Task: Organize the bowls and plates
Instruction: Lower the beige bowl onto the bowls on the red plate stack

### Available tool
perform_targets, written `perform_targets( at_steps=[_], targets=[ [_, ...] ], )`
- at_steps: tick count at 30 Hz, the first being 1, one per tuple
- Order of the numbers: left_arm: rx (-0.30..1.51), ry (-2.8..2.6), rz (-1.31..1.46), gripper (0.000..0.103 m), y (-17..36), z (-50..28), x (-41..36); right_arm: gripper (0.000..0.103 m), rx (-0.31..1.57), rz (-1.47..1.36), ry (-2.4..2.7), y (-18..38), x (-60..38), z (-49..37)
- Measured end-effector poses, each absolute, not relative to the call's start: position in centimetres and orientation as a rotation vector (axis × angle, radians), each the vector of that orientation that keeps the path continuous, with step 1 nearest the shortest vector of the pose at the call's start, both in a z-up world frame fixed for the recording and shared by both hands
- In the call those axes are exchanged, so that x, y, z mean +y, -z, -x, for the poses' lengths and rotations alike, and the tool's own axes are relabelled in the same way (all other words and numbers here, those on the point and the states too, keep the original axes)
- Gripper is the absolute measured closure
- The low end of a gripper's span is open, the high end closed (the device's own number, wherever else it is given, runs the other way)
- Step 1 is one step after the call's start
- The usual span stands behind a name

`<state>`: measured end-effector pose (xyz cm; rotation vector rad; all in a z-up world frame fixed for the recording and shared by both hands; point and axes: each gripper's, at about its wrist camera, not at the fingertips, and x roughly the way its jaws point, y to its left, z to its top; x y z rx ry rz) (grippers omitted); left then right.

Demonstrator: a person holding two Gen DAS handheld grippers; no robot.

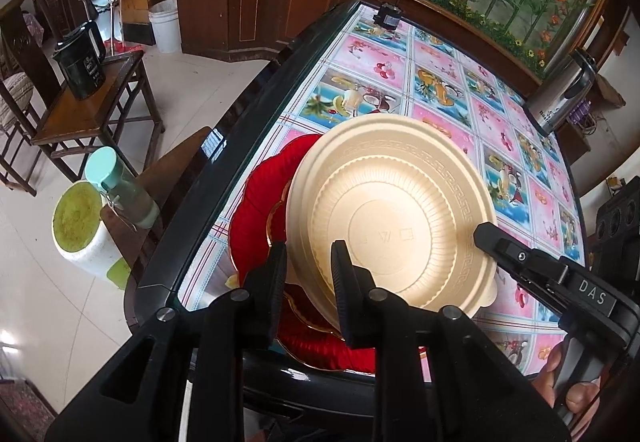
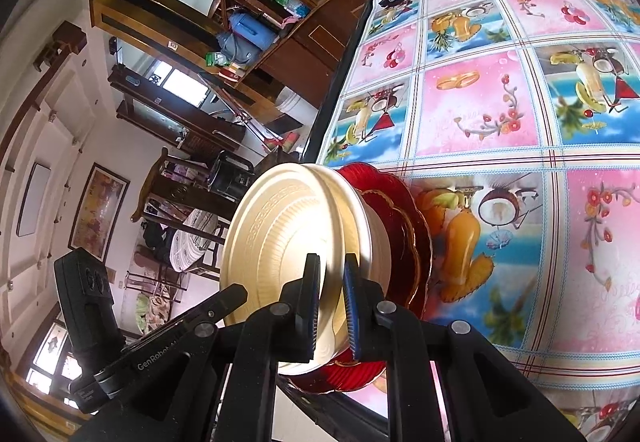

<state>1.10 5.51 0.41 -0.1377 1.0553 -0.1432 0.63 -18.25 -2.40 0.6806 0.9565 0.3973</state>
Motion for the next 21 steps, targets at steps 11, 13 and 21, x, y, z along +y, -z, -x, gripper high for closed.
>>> perform_targets(
  at_steps=[11, 13, 21],
  targets=[
    [1.000, 0.079, 0.024, 0.079, -0.9, -0.3, 4.6, 0.087, 0.949, -0.654, -0.390, 2.0, -18.2, -0.3],
    [0.980, 0.064, 0.001, 0.069, -1.2, -0.1, 4.5, 0.082, 0.940, -0.646, -0.390, 1.8, -18.1, -0.2],
    [0.927, 0.021, -0.045, 0.057, -1.8, 0.3, 4.4, 0.073, 0.911, -0.611, -0.390, 1.0, -17.9, 0.2]
  ],
)
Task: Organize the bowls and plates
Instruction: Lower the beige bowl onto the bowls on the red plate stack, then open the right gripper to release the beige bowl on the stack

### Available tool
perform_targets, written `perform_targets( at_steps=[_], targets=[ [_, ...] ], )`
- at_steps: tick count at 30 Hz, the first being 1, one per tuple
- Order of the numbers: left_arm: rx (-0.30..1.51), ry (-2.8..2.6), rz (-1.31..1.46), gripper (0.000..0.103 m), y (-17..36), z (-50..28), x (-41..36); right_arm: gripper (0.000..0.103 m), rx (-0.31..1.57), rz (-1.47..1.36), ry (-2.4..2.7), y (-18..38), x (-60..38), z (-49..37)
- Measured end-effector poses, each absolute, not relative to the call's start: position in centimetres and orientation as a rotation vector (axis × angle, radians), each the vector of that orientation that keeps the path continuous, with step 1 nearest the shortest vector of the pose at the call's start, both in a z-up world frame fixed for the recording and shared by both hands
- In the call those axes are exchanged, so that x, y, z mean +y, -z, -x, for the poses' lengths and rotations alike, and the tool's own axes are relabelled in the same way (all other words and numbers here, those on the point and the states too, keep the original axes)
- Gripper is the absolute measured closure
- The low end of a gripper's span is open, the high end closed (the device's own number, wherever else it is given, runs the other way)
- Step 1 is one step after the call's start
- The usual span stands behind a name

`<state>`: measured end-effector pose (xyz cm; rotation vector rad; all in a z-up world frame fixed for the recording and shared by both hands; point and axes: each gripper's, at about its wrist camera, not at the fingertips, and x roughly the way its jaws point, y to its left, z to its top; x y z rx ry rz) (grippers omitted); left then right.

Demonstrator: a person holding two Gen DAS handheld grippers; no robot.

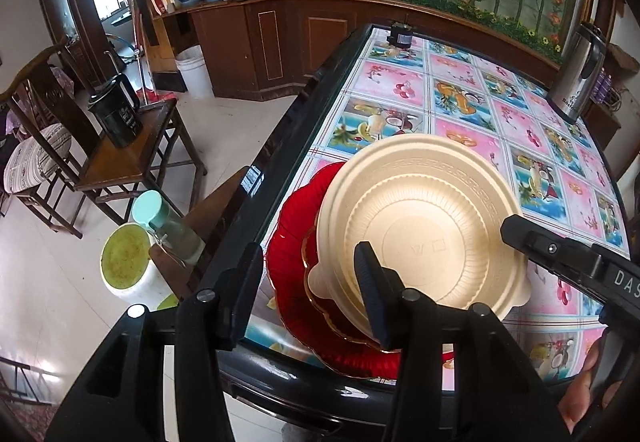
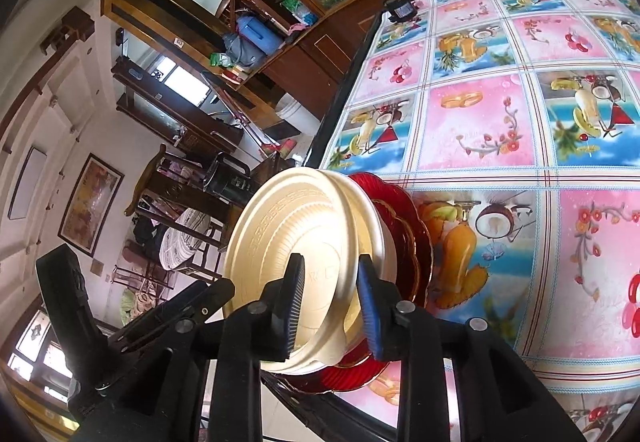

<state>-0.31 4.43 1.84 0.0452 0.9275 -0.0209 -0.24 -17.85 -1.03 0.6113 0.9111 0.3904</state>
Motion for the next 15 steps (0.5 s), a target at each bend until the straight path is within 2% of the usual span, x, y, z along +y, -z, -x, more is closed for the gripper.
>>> perform_targets(
  at_steps=[9, 12, 15],
  targets=[
    [0.926, -0.012, -0.066, 0.057, -1.6, 0.4, 4.6, 0.068, 0.898, -0.586, -0.393, 0.5, -17.6, 0.4],
    [0.915, -0.032, -0.074, 0.048, -1.6, 0.5, 4.8, 0.068, 0.872, -0.571, -0.397, 0.0, -17.5, 0.8],
    [0.894, -0.049, -0.080, 0.046, -1.8, 0.7, 5.0, 0.060, 0.824, -0.540, -0.389, -0.9, -17.6, 1.3]
  ],
)
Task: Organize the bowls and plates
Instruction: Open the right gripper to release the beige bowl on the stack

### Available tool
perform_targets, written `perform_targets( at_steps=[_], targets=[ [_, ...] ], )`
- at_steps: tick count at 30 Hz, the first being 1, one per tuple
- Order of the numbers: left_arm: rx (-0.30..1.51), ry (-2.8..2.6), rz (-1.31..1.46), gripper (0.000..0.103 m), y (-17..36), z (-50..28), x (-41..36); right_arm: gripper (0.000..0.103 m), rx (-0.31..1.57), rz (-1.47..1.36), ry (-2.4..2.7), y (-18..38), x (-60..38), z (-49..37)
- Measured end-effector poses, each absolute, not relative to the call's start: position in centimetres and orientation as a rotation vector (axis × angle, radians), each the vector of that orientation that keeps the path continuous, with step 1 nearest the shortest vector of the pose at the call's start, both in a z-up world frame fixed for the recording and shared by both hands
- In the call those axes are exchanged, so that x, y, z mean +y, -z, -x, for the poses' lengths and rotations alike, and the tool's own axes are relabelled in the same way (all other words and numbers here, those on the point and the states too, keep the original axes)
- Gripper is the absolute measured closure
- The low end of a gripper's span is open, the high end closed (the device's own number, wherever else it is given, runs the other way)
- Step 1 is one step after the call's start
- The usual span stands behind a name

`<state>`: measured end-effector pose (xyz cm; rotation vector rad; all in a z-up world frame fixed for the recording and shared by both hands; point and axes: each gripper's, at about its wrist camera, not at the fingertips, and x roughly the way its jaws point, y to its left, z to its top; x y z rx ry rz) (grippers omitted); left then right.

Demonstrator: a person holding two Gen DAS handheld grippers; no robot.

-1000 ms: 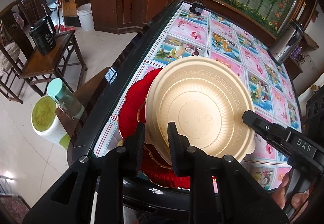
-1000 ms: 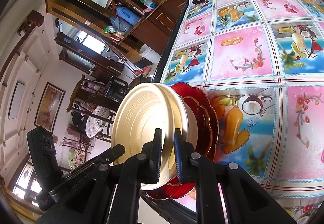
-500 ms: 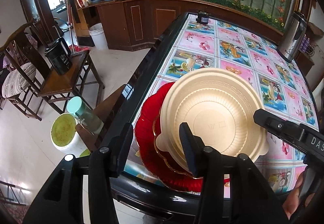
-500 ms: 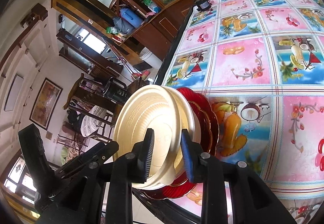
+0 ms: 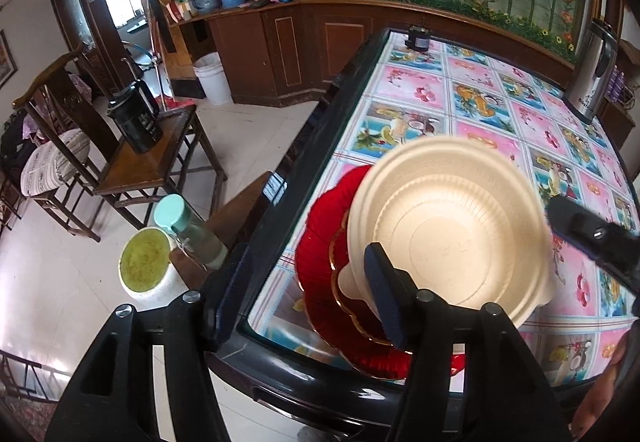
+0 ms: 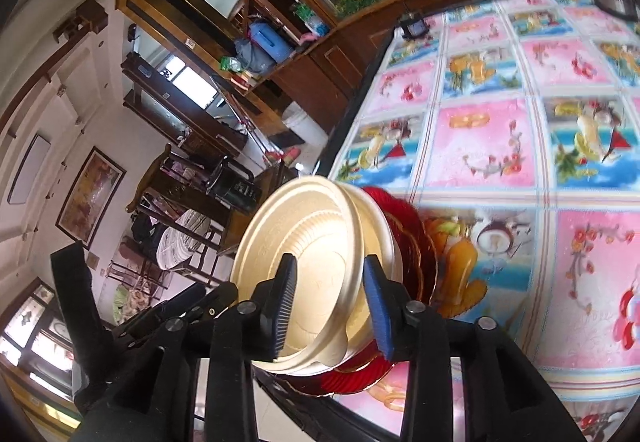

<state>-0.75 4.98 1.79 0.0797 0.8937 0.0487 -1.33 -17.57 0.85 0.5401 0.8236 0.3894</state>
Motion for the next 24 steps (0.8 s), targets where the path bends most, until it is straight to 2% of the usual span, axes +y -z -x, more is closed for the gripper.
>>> perform_targets(
  at_steps=[2, 15, 18, 24],
  targets=[
    [0.886, -0.059, -0.084, 0.046, -1.9, 0.9, 5.1, 0.054, 0.793, -0.527, -0.393, -1.4, -17.8, 1.6],
    [0.805, -0.172, -0.155, 0.045, -3.0, 1.8, 5.5, 0.051, 0.724, -0.510, -0.398, -2.1, -19.5, 2.5],
    [0.775, -0.197, -0.171, 0.038, -3.5, 2.2, 5.6, 0.051, 0.723, -0.516, -0.392, -1.9, -19.9, 2.6],
    [0.723, -0.227, -0.190, 0.037, -4.5, 3.2, 5.7, 0.049, 0.718, -0.527, -0.384, -1.6, -20.7, 2.8]
  ],
)
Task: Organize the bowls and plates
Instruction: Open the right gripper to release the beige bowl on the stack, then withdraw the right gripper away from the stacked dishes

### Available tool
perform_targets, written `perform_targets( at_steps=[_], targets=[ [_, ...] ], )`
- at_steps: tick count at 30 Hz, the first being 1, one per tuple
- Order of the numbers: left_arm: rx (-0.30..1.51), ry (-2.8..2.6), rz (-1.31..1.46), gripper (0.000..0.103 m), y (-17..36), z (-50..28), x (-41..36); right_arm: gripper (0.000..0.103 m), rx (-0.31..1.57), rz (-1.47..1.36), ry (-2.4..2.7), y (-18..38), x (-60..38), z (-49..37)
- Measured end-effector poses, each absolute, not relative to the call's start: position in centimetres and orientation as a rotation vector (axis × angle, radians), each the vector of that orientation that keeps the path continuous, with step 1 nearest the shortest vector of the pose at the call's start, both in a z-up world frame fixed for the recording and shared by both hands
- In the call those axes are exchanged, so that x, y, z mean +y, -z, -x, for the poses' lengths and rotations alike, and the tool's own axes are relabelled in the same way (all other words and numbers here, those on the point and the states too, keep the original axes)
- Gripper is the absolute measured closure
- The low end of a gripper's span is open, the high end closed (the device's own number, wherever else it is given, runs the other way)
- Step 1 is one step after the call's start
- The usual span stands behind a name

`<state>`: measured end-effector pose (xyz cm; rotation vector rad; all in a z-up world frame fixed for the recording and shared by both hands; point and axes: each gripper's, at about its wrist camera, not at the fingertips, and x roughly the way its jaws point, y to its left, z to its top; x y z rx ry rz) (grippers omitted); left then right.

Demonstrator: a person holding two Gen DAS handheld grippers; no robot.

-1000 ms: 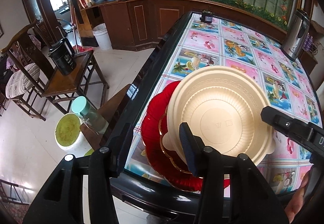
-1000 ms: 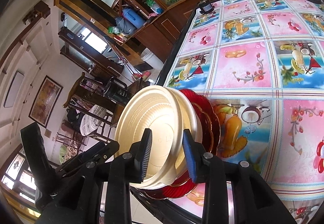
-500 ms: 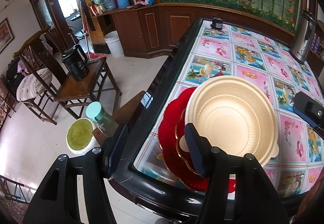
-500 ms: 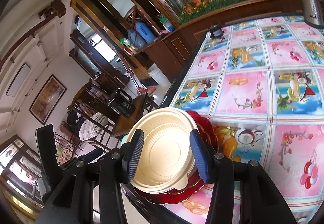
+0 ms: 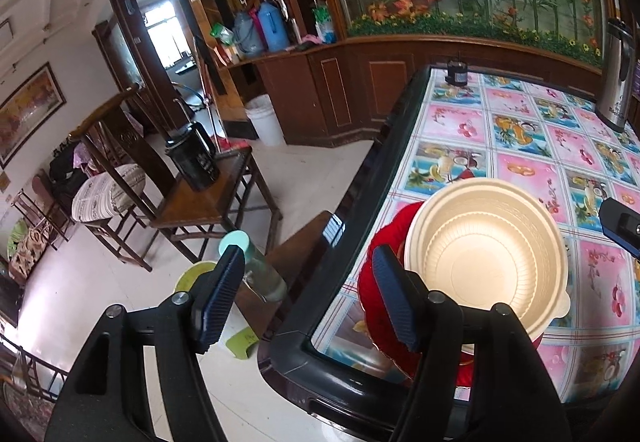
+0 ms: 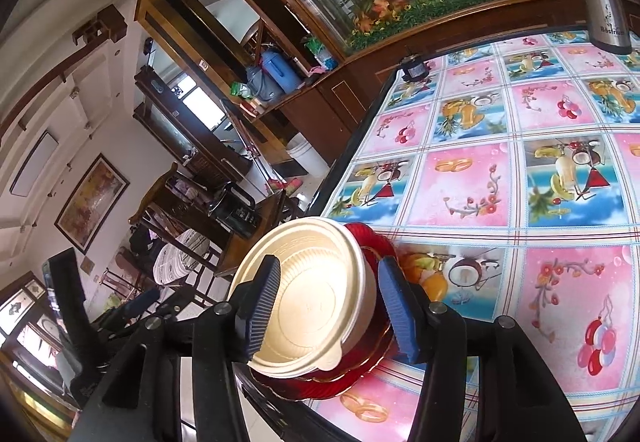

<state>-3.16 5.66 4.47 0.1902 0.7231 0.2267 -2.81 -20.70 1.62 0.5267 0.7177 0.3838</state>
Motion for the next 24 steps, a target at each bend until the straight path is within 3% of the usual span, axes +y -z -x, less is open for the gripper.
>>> perform_targets(
  at_steps=[7, 12, 24],
  targets=[
    [0.676, -0.205, -0.153, 0.036, -5.7, 4.2, 5.4, 0.046, 0.694, -0.522, -0.397, -1.3, -21.5, 3.7],
    [0.613, -0.189, -0.135, 0.024, -6.6, 5.3, 4.5, 0.043, 0.668, -0.486, -0.414, -1.3, -21.5, 4.6],
    [0.606, -0.145, -0.136, 0.024, -6.3, 7.8, 2.0, 0.042, 0.595, -0.407, -0.455, -1.6, -20.4, 7.4]
  ],
)
